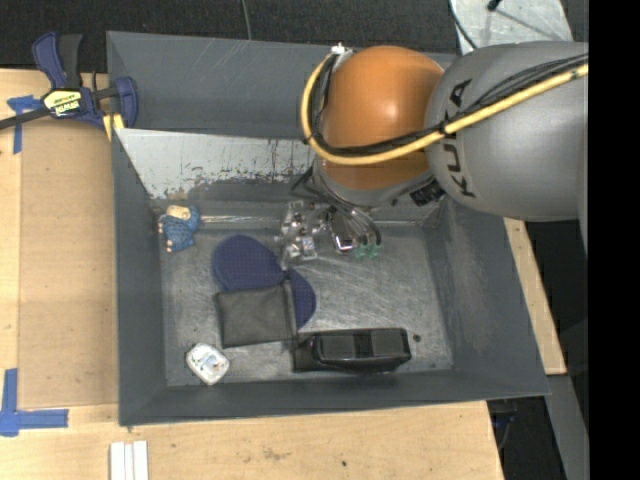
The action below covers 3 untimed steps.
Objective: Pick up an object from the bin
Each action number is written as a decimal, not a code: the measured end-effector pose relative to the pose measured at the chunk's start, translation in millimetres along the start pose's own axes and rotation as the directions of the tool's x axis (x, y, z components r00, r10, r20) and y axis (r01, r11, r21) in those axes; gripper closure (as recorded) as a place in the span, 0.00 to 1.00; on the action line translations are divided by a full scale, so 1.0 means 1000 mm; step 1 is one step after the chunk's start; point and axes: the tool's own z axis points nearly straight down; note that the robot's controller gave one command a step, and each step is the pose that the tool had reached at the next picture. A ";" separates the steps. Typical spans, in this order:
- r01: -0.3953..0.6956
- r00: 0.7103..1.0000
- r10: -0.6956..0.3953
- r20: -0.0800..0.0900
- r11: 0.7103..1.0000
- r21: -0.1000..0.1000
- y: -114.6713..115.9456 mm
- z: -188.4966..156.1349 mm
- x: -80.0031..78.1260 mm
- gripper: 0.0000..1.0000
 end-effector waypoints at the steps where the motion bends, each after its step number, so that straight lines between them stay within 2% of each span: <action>1: 0.000 1.000 0.000 0.007 1.000 -0.001 0.000 -0.004 -0.001 0.00; 2: -0.001 1.000 0.001 0.007 1.000 -0.001 0.000 -0.004 -0.001 1.00; 3: -0.070 0.998 0.070 0.009 0.998 -0.003 -0.004 0.090 0.000 1.00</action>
Offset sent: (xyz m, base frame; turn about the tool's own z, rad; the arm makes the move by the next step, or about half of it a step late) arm 0.0000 0.0000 0.0000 0.0000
